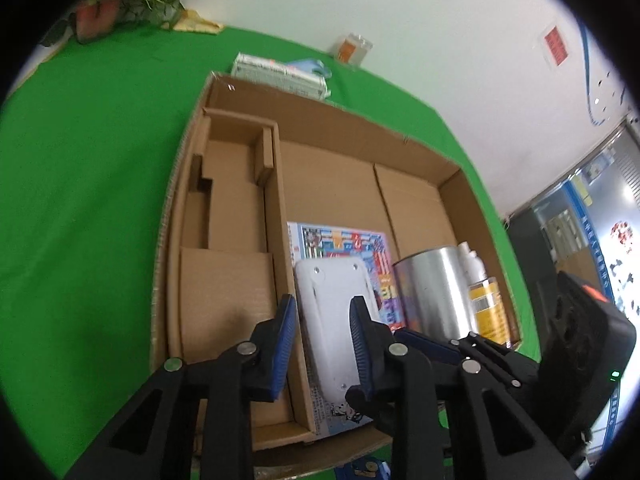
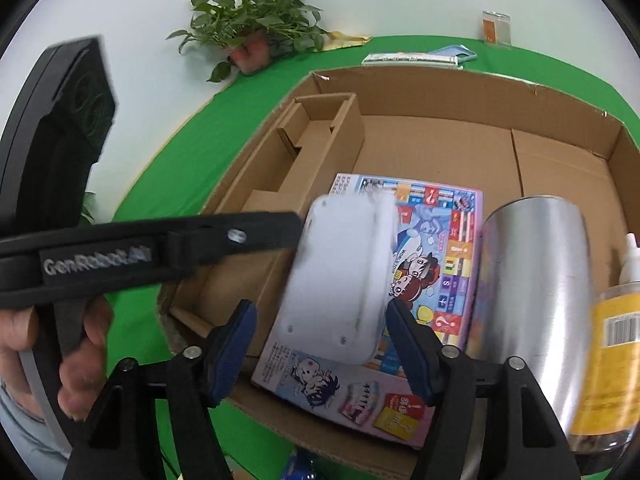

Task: Organize rigid objects
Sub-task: 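Lower the power bank onto the game box and open both grippers, then move both grippers back to the white handheld fan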

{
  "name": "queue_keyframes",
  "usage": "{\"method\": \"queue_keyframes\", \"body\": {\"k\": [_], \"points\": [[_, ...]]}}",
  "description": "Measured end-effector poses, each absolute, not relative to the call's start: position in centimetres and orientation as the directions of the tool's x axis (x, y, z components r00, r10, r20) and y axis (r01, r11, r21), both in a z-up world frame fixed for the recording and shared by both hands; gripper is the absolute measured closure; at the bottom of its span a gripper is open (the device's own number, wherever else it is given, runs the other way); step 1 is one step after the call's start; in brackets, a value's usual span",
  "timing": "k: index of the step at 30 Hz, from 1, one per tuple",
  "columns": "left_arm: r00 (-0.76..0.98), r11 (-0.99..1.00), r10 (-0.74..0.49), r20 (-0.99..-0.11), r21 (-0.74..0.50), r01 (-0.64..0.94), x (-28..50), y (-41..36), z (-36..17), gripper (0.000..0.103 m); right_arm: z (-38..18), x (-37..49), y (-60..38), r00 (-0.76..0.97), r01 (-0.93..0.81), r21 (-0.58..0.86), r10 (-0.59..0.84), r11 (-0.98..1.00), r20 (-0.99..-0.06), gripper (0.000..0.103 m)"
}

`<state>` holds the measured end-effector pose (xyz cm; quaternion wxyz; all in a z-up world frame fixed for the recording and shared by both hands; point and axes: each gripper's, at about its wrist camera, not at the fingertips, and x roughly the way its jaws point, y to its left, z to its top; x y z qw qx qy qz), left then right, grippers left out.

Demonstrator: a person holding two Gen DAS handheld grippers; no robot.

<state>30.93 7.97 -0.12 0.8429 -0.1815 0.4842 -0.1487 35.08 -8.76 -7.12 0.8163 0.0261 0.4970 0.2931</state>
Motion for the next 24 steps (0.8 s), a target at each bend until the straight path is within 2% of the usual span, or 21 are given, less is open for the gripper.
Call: {"method": "queue_keyframes", "body": {"k": [3,4,9,10,11,12,13,14,15,16,17,24], "points": [[0.533,0.898,-0.405,-0.743,-0.432,0.081,29.6,8.4,1.2,0.076,-6.8,34.7,-8.2,0.319,-0.492,0.325,0.514,0.808,-0.796,0.046],[0.543,0.901,-0.399,-0.739,-0.425,0.084,29.2,8.4,1.4,0.076,-6.9,34.8,-7.9,0.311,-0.496,0.326,0.515,0.805,-0.799,0.051],[0.633,0.942,-0.303,-0.712,-0.326,0.083,26.5,8.3,3.0,0.076,-6.0,34.2,-8.1,0.38,-0.487,0.292,0.501,0.823,-0.778,0.052],[0.661,0.952,-0.275,-0.698,-0.293,0.086,25.8,8.2,3.6,0.074,-5.6,33.8,-8.4,0.429,-0.477,0.25,0.471,0.843,-0.771,0.041],[0.687,0.963,-0.241,-0.686,-0.255,0.083,25.0,8.2,4.1,0.068,-5.2,33.2,-8.8,0.481,-0.464,0.205,0.44,0.862,-0.758,0.024],[0.712,0.976,-0.194,-0.675,-0.209,0.068,24.2,7.9,4.5,0.044,-5.0,32.9,-9.1,0.501,-0.461,0.195,0.435,0.866,-0.748,0.02],[0.735,0.985,-0.147,-0.662,-0.168,0.045,23.5,7.7,4.8,0.016,-5.1,32.8,-9.4,0.503,-0.459,0.192,0.432,0.867,-0.749,0.023],[0.761,0.991,-0.103,-0.641,-0.135,0.02,22.8,7.4,4.9,0.011,-5.6,33.2,-9.3,0.466,-0.462,0.202,0.43,0.863,-0.773,0.035],[0.788,0.994,-0.071,-0.612,-0.112,0.003,21.9,7.2,4.9,0.011,-6.1,33.6,-9.2,0.43,-0.463,0.22,0.435,0.858,-0.791,0.045],[0.795,0.996,-0.057,-0.604,-0.094,0.001,21.3,6.9,4.7,0.011,-6.5,33.8,-9.0,0.403,-0.463,0.225,0.43,0.857,-0.808,0.059],[0.787,0.996,-0.056,-0.614,-0.084,0.005,21.0,6.8,4.5,0.011,-7.1,34.1,-8.6,0.396,-0.462,0.198,0.401,0.865,-0.826,0.064],[0.769,0.997,-0.047,-0.637,-0.081,-0.006,19.3,6.3,2.8,0.011,-7.6,35.6,-8.4,0.406,-0.424,0.234,0.415,0.875,-0.814,0.067]]}}
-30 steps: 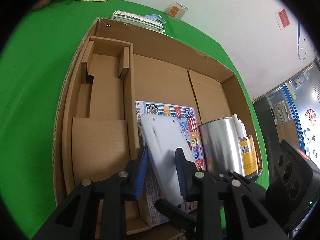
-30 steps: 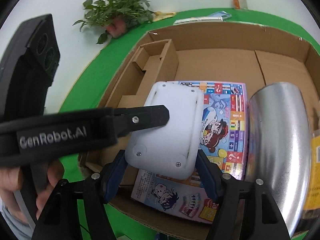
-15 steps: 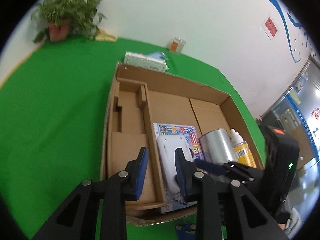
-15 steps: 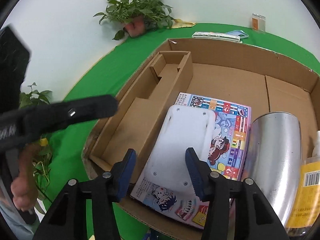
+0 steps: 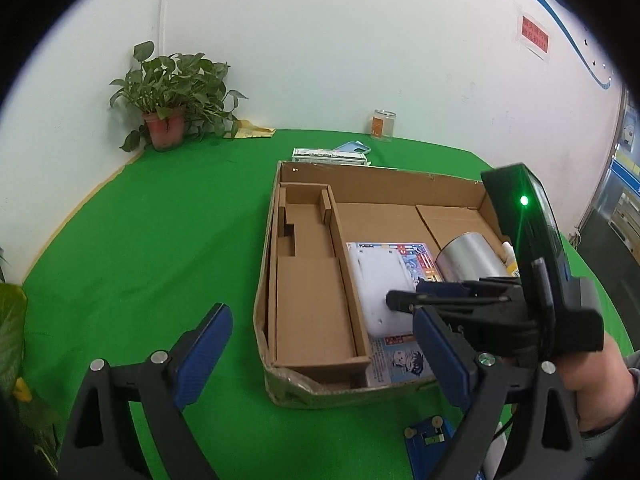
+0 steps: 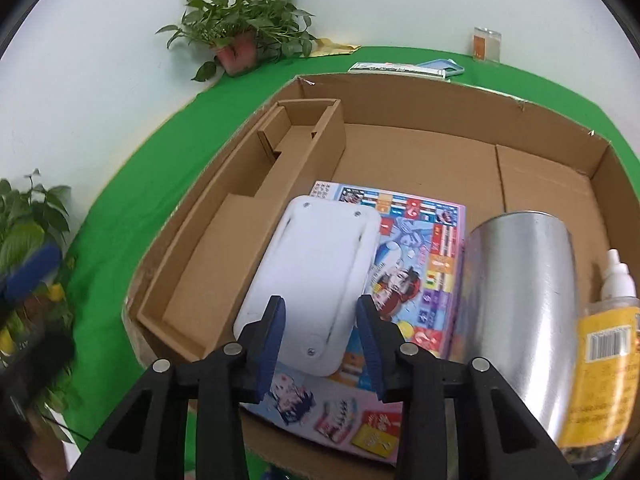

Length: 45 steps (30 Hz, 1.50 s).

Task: Organize rigid objects
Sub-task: 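Move both grippers back to the white handheld fan, then grasp the white fan head with both grippers and lift it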

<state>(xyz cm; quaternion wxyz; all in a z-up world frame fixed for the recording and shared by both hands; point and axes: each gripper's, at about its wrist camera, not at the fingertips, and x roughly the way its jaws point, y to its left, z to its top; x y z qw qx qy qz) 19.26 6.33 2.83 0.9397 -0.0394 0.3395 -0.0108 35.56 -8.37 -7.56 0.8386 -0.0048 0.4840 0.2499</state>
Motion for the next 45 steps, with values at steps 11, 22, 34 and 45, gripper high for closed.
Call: {"method": "queue_keyframes", "body": {"k": [11,22,34,45], "points": [[0.848,0.992,-0.032,-0.529,-0.119,-0.037,12.3,4.8,3.9,0.001,-1.5,22.8,-15.0,0.738,-0.403,0.024,0.341,0.915,-0.582,0.0],[0.691,0.919,-0.34,-0.638,-0.38,0.102,5.8,1.3,0.3,0.001,-3.1,9.0,-20.2,0.653,-0.457,0.083,0.398,0.885,-0.644,0.0],[0.459,0.756,-0.617,-0.639,-0.644,0.119,5.1,-2.7,-5.5,0.024,-9.8,4.1,-21.1,0.491,-0.523,0.187,0.473,0.832,-0.732,0.009],[0.369,0.74,-0.658,-0.657,-0.654,0.156,6.0,-6.4,-6.8,0.046,-11.5,5.0,-22.4,0.432,-0.49,0.271,0.5,0.829,-0.75,0.046]]}}
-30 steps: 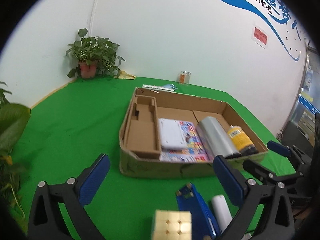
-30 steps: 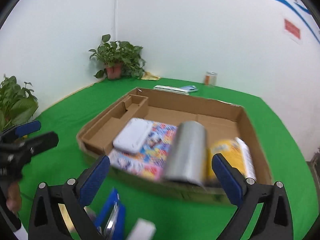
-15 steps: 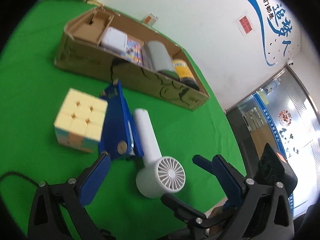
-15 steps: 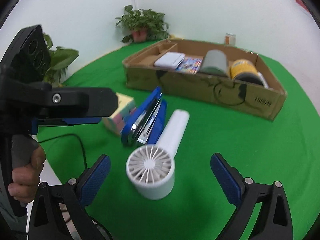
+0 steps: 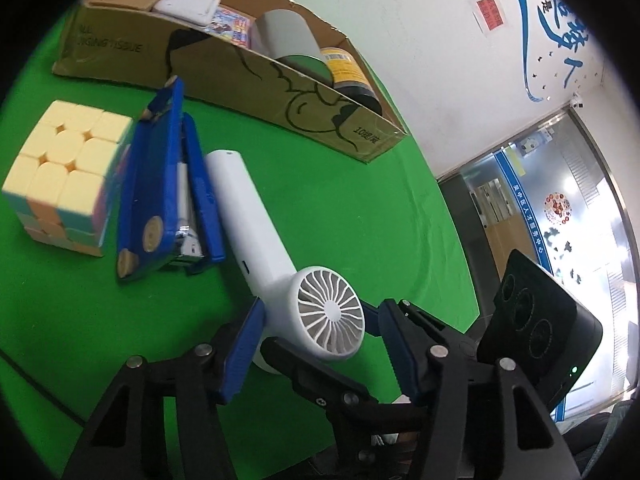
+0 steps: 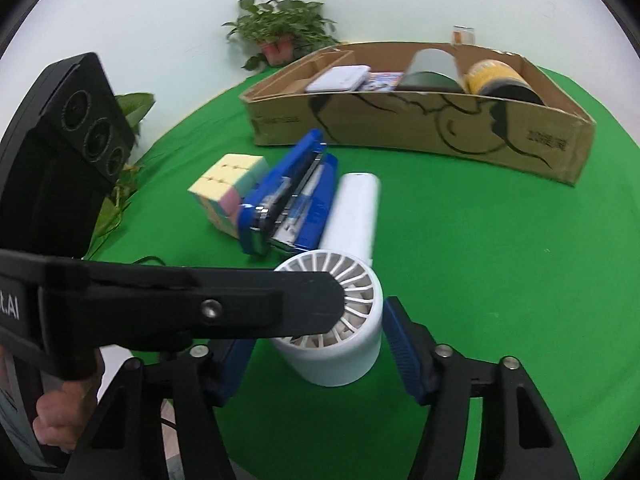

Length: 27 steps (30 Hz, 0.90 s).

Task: Organize rigid objects
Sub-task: 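Grasp the white fan head with both grippers and lift it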

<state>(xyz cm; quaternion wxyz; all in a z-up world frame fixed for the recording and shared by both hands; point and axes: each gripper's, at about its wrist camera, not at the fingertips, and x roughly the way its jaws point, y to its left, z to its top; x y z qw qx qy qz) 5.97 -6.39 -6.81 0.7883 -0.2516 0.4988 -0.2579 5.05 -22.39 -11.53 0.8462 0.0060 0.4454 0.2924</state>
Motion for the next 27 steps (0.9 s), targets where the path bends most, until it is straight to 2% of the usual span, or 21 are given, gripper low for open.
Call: {"method": "queue_keyframes", "body": {"k": [4,8,10,13,15,17,23,24,25,26,27], "points": [[0.37,0.737,-0.666,-0.648,-0.649,0.188,6.1,-7.5,-6.0,0.046,-11.8,5.2,-24.1,0.423,-0.448,0.336,0.528,0.828,-0.737,0.047],[0.345,0.71,-0.697,-0.628,-0.674,0.207,7.1,-8.9,-6.0,0.046,-13.1,6.2,-26.8,0.367,-0.36,0.508,0.619,0.782,-0.694,0.048],[0.335,0.696,-0.71,-0.62,-0.69,0.199,7.5,-9.3,-6.3,0.046,-13.5,6.4,-28.2,0.358,-0.323,0.546,0.634,0.773,-0.686,0.048],[0.36,0.719,-0.682,-0.637,-0.674,0.17,7.9,-9.3,-6.4,0.045,-13.1,5.9,-29.7,0.4,-0.301,0.525,0.605,0.796,-0.688,0.043],[0.381,0.732,-0.663,-0.644,-0.665,0.15,8.0,-8.8,-6.4,0.045,-12.5,5.6,-30.6,0.432,-0.313,0.495,0.585,0.811,-0.686,0.036],[0.392,0.728,-0.662,-0.639,-0.673,0.131,8.0,-8.1,-6.6,0.045,-11.5,4.9,-31.5,0.499,-0.349,0.423,0.548,0.836,-0.671,0.022],[0.392,0.747,-0.638,-0.663,-0.657,0.106,8.2,-8.5,-7.4,0.042,-8.3,3.5,-29.9,0.566,-0.567,0.192,0.548,0.801,-0.616,0.02],[0.39,0.744,-0.643,-0.659,-0.658,0.113,8.3,-8.7,-7.4,0.042,-8.1,3.2,-29.4,0.565,-0.594,0.174,0.561,0.785,-0.604,0.021],[0.379,0.735,-0.654,-0.654,-0.667,0.118,8.5,-8.9,-7.4,0.042,-8.1,3.3,-28.8,0.556,-0.608,0.17,0.568,0.776,-0.607,0.025],[0.373,0.728,-0.664,-0.648,-0.675,0.123,8.6,-9.3,-7.3,0.042,-8.3,3.4,-28.2,0.54,-0.616,0.17,0.569,0.769,-0.62,0.039],[0.369,0.727,-0.667,-0.647,-0.674,0.13,8.8,-9.7,-7.2,0.042,-8.8,3.8,-27.7,0.519,-0.614,0.173,0.559,0.77,-0.647,0.048]]}}
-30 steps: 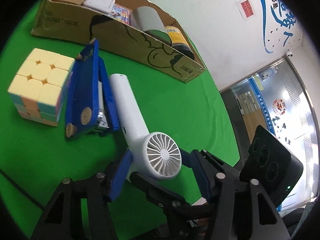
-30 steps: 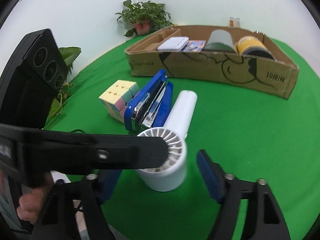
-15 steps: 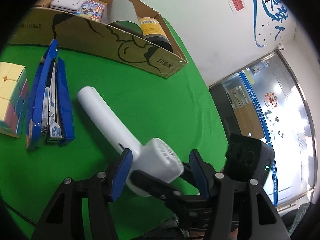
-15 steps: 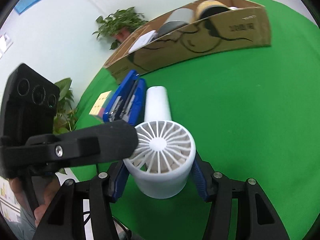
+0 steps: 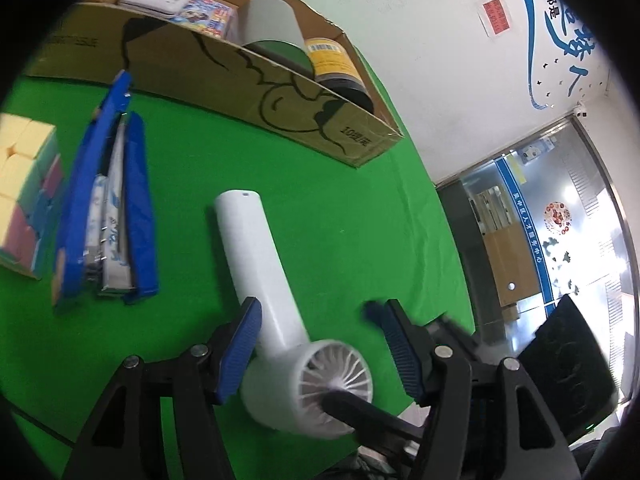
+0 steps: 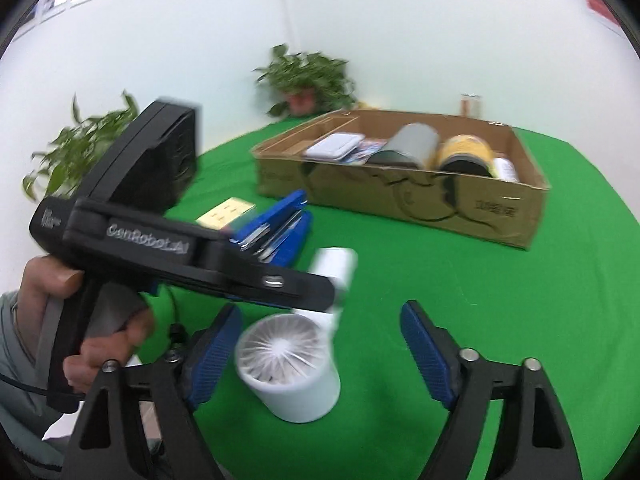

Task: Organize rigid objects
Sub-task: 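Grasp the white fan head with both grippers and lift it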

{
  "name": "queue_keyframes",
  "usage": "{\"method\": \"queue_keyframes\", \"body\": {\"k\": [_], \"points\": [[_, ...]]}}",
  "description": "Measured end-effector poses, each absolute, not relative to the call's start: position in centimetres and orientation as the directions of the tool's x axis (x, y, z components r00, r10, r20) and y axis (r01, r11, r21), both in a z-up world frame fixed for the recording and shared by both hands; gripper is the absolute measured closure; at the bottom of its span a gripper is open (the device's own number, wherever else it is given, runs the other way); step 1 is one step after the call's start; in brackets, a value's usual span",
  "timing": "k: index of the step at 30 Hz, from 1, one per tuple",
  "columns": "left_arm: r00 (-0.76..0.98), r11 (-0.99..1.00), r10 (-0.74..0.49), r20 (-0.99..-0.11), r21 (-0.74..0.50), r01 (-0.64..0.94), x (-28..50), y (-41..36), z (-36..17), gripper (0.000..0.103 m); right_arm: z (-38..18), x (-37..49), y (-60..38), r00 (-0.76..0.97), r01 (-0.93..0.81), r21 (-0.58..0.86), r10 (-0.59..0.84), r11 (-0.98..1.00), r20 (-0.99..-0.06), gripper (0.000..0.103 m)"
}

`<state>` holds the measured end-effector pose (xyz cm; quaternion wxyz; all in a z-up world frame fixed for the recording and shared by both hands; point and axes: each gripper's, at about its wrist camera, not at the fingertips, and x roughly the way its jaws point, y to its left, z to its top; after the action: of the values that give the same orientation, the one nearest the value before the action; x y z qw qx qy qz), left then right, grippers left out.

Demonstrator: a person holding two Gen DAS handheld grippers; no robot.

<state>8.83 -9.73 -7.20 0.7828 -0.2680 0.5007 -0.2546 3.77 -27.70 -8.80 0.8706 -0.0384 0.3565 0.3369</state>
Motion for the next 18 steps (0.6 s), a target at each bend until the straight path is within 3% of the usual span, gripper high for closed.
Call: {"method": "queue_keyframes", "body": {"k": [1,8,10,12,14,15,18], "points": [[0.366,0.726,-0.672,-0.644,-0.671,0.153,9.1,-10.3,-6.9,0.042,-9.2,4.1,-27.6,0.499,-0.611,0.197,0.566,0.767,-0.656,0.055],[0.318,0.703,-0.706,-0.633,-0.681,0.206,10.0,-12.1,-6.2,0.042,-10.2,6.0,-32.5,0.518,-0.42,0.366,0.55,0.831,-0.655,0.064],[0.322,0.714,-0.692,-0.646,-0.677,0.178,10.0,-11.3,-6.4,0.042,-10.4,6.3,-33.9,0.541,-0.346,0.317,0.464,0.883,-0.701,0.064],[0.321,0.714,-0.689,-0.65,-0.684,0.15,9.7,-10.2,-6.6,0.042,-9.7,5.6,-34.0,0.563,-0.365,0.291,0.459,0.884,-0.688,0.063],[0.307,0.714,-0.689,-0.657,-0.688,0.129,9.4,-9.4,-6.9,0.042,-8.5,4.1,-32.9,0.594,-0.405,0.234,0.449,0.884,-0.667,0.035],[0.303,0.715,-0.687,-0.661,-0.689,0.118,9.1,-9.0,-7.0,0.042,-8.0,3.2,-31.9,0.608,-0.432,0.207,0.453,0.878,-0.652,0.029],[0.276,0.693,-0.709,-0.649,-0.714,0.102,8.4,-8.6,-7.4,0.042,-7.3,0.7,-28.1,0.607,-0.527,0.119,0.47,0.842,-0.64,0.027]]}}
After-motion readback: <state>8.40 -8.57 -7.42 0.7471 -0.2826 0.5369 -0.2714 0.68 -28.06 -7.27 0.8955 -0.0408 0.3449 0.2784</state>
